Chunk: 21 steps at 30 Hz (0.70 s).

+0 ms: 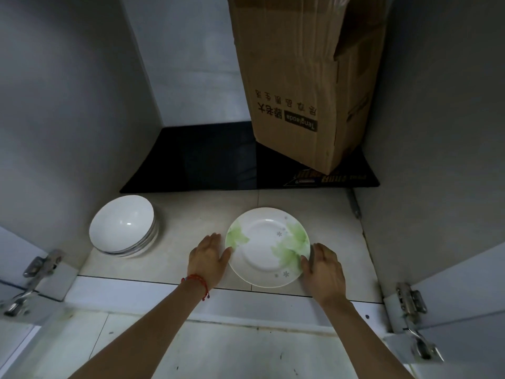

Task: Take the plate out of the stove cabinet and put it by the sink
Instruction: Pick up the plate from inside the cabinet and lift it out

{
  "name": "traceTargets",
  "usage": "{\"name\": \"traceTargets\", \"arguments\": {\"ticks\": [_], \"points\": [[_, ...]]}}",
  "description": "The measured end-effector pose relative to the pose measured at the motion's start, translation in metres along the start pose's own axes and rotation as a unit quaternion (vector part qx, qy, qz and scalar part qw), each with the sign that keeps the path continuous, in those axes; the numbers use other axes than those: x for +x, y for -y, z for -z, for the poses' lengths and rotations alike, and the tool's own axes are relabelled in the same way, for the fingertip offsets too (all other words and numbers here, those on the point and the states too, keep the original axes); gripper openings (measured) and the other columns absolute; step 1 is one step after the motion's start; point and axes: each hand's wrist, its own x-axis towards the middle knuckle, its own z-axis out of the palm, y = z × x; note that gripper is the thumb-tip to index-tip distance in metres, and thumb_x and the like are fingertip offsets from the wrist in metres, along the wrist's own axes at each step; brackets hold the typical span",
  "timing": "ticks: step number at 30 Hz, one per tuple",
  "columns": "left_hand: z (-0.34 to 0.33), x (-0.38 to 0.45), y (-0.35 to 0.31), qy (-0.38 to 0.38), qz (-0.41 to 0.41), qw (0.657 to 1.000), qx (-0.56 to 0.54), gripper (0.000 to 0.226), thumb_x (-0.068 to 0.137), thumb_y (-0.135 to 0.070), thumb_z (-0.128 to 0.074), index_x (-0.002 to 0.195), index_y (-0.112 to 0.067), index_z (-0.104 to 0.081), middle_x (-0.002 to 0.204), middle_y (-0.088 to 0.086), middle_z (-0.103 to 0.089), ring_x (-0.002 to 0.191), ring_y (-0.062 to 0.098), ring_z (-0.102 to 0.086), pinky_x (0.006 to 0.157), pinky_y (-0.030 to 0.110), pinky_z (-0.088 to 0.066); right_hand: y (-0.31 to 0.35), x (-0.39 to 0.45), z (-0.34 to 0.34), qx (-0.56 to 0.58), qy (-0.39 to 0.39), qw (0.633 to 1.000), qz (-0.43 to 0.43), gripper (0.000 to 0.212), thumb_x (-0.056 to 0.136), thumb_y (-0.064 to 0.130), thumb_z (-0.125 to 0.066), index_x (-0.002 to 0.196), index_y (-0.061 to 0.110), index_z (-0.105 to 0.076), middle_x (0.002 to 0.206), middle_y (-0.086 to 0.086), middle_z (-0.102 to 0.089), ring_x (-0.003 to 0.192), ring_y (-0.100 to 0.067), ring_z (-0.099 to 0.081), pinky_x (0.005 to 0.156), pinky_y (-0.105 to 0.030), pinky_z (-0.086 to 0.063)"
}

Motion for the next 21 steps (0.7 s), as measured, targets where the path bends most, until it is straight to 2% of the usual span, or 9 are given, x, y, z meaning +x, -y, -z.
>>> {"name": "traceTargets", "arguments": {"ticks": [2,4,7,11,21], "points": [[-0.005,0.003,0.002,0.002,0.003,1.000,0.008,0.042,0.093,-0.032,-0.041,0.125,-0.006,-0.041,0.128,0.013,-0.052,0.118,0.029,-0.046,0.097,0.040,-0.043,-0.001,0.003,-0.004,0.000,0.001,1.000,-0.001,0.034,0.093,0.033,-0.041,0.112,0.006,-0.049,0.118,-0.012,-0.056,0.113,-0.026,-0.046,0.093,-0.039,-0.042],[-0.010,0.005,0.004,0.006,0.010,1.000,0.015,0.043,0.093,-0.032,-0.040,0.127,-0.005,-0.041,0.132,0.014,-0.049,0.123,0.028,-0.043,0.101,0.042,-0.040,-0.001,0.005,-0.008,0.001,0.001,1.000,-0.006,0.035,0.092,0.033,-0.041,0.114,0.006,-0.048,0.120,-0.012,-0.056,0.114,-0.026,-0.046,0.096,-0.039,-0.040],[-0.017,0.006,0.006,0.012,0.019,1.000,0.019,0.045,0.094,-0.033,-0.037,0.133,-0.010,-0.038,0.147,0.010,-0.034,0.137,0.023,-0.026,0.113,0.045,-0.024,-0.001,0.006,-0.013,0.005,-0.006,1.000,-0.010,0.037,0.092,0.032,-0.044,0.118,0.006,-0.046,0.123,-0.012,-0.054,0.117,-0.026,-0.044,0.099,-0.039,-0.036],[-0.026,0.000,0.006,0.010,0.013,1.000,-0.011,0.045,0.094,-0.031,-0.037,0.137,-0.018,-0.034,0.152,0.004,-0.025,0.141,0.019,-0.015,0.116,0.046,-0.010,-0.001,0.006,-0.015,0.017,-0.008,1.000,-0.015,0.038,0.090,0.030,-0.048,0.119,0.005,-0.047,0.125,-0.013,-0.054,0.119,-0.027,-0.042,0.099,-0.039,-0.036],[-0.027,-0.024,0.004,-0.014,0.009,0.995,-0.094,0.043,0.092,-0.018,-0.046,0.133,-0.011,-0.040,0.146,0.010,-0.037,0.139,0.025,-0.023,0.116,0.045,-0.015,-0.005,-0.014,-0.016,0.033,-0.007,0.999,-0.006,0.037,0.089,0.024,-0.052,0.118,0.002,-0.049,0.125,-0.013,-0.055,0.121,-0.028,-0.042,0.101,-0.039,-0.037]]}}
